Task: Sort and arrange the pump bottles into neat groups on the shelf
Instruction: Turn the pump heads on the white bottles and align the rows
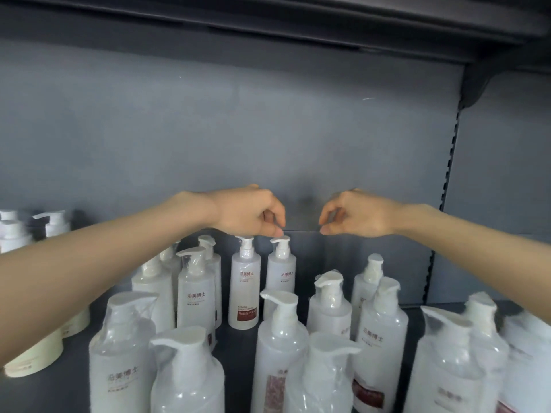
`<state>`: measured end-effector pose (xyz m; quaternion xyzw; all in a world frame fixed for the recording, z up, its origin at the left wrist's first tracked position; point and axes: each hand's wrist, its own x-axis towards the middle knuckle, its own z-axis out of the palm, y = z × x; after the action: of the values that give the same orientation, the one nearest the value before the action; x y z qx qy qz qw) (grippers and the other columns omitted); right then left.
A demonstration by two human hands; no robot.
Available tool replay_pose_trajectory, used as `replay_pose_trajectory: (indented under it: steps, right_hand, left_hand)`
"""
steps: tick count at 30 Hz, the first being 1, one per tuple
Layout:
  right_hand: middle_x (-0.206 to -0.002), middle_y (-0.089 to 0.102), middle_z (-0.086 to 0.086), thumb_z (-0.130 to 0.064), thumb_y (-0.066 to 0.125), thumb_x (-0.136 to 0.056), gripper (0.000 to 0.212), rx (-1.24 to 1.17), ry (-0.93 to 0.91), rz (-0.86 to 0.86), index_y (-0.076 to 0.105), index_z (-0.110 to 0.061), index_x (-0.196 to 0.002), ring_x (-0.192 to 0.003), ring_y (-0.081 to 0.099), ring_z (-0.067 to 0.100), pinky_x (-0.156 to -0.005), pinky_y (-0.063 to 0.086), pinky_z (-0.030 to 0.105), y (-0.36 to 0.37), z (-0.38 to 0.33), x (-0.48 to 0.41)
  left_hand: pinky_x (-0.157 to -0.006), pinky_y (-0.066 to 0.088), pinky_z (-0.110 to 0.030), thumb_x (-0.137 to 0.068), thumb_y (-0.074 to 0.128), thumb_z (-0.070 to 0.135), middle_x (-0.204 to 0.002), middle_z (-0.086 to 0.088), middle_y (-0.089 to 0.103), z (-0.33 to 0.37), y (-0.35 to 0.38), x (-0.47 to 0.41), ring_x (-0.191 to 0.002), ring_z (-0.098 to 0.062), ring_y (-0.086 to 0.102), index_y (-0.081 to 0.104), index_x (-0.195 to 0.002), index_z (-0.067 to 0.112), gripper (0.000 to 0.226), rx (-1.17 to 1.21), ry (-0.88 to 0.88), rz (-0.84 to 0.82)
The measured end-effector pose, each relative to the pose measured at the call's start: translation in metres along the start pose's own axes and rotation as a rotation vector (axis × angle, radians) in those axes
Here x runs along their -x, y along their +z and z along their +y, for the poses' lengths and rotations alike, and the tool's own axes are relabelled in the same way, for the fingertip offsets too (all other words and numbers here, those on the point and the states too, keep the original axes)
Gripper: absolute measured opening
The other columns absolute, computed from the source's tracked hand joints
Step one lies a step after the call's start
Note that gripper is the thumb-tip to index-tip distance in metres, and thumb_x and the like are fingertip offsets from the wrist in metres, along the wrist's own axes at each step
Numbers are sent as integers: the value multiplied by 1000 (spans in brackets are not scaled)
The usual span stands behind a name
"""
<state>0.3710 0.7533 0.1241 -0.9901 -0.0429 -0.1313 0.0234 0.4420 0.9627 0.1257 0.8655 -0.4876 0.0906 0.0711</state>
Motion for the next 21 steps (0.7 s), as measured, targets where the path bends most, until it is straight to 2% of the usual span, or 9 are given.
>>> replay_pose_trajectory:
  steps: [2,5,9,13,16,19,21]
  right_hand:
    - [-102,65,-1,-30,65,-87,21,-2,4,11,70,-16,-101,-93,58,14,-85,45,25,-5,9,11]
    - [-103,68,2,-30,65,-87,19,-21,-3,18,71,-16,-98,-94,61,15,-89,46,28,-11,20,29]
    - [-100,68,-6,-33,64,-87,16,-92,-53,31,71,-20,-94,-94,61,9,-87,45,20,-17,32,54]
    - [-95,68,-12,-34,65,-86,18,-146,-119,13,72,-20,-95,-95,61,7,-88,45,19,-14,37,69]
    - [-96,68,-11,-34,65,-87,21,-165,-142,-18,72,-19,-98,-98,61,9,-89,44,20,-8,46,80]
    - [-111,66,-7,-37,63,-87,29,-168,-133,-60,67,-20,-111,-104,60,11,-96,44,25,0,58,87]
    - [-120,64,-5,-39,62,-88,35,-149,-124,-108,63,-22,-119,-110,58,14,-99,43,28,3,65,87]
  left_hand:
    - [-85,51,-30,-89,61,35,-97,6,71,15,-2,0,-89,-11,65,67,-104,21,22,5,19,-7]
    - [-85,52,-30,-89,60,37,-95,8,71,37,-4,1,-89,-10,66,68,-104,21,23,22,28,-22]
    - [-87,51,-31,-88,60,42,-95,9,71,62,-1,11,-89,-8,65,68,-104,25,26,44,13,-37]
    - [-90,51,-31,-87,58,46,-98,11,69,83,8,29,-93,-8,64,66,-109,26,30,102,-83,-67]
    - [-92,47,-26,-87,57,47,-104,12,66,102,20,31,-99,-10,62,60,-119,23,41,95,-168,-98]
    - [-87,43,-22,-89,56,46,-108,10,60,116,32,25,-99,-11,58,53,-127,22,45,91,-230,-124]
    - [-88,44,-24,-89,57,43,-112,7,59,121,37,19,-99,-12,56,52,-129,22,45,98,-255,-138]
